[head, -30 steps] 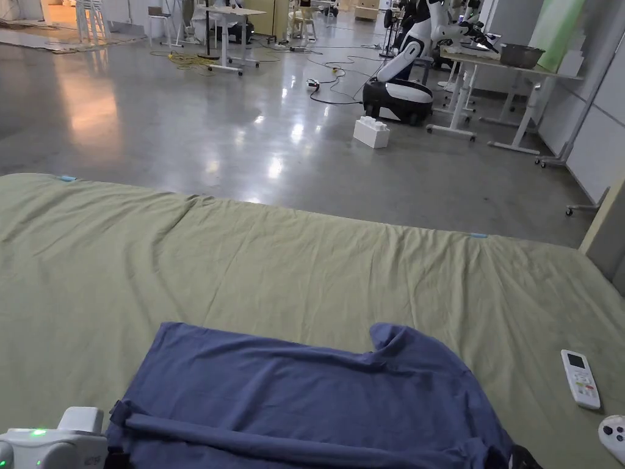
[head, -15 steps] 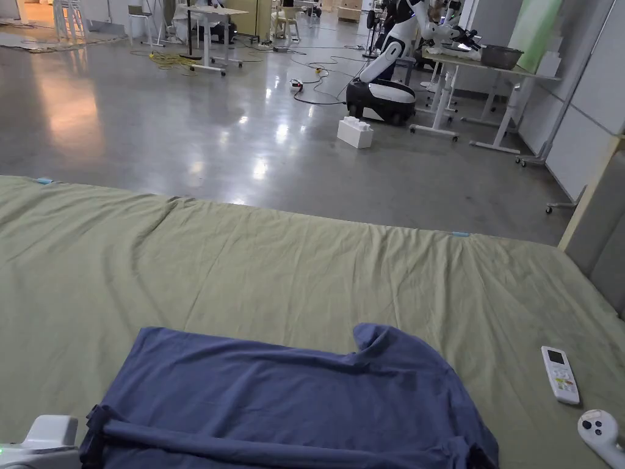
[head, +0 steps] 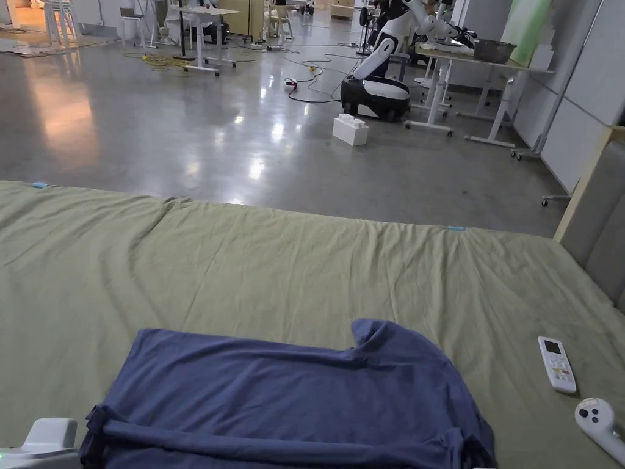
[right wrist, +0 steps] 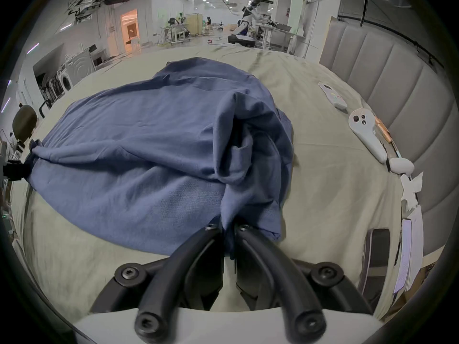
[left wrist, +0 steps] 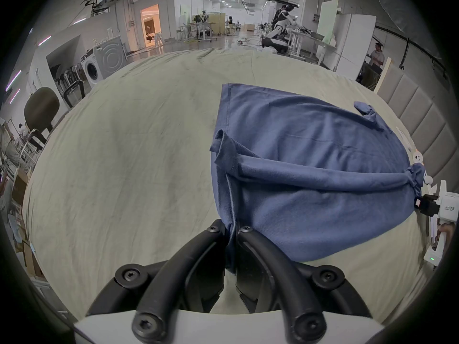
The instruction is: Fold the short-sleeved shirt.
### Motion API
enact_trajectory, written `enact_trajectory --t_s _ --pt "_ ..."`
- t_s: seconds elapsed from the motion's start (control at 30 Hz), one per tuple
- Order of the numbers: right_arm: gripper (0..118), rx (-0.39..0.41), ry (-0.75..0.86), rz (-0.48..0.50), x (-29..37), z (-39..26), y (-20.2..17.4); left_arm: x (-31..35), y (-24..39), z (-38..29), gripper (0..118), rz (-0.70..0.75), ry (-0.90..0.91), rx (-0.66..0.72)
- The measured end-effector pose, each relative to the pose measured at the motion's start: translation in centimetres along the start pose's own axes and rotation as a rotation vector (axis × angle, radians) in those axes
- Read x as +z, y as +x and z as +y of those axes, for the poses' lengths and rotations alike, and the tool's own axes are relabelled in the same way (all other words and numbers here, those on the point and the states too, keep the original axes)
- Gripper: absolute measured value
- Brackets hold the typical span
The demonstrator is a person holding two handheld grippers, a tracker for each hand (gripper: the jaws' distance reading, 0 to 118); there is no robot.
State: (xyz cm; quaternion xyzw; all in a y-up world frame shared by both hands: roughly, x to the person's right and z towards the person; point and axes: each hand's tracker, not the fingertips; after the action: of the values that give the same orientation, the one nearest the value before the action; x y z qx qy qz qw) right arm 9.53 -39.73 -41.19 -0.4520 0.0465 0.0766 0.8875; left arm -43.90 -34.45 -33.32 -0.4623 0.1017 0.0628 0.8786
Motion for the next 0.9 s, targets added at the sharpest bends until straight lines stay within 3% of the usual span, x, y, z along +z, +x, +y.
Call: enact_trajectory --t_s 0.2,0.5,0.9 --pt "6 -0.055 0.040 0.021 4.2 1.7 1.3 2.2 -0.3 0.9 6 -0.026 0.042 0.002" --pt "6 0.007 0.125 0.021 11.1 4.1 1.8 7.1 -1.8 2.3 6 -0.098 0.111 0.038" --pt "6 0.038 -0.012 0.053 15.3 -5.5 2.5 10.5 -4.6 -6.9 6 -0.133 -0.011 0.113"
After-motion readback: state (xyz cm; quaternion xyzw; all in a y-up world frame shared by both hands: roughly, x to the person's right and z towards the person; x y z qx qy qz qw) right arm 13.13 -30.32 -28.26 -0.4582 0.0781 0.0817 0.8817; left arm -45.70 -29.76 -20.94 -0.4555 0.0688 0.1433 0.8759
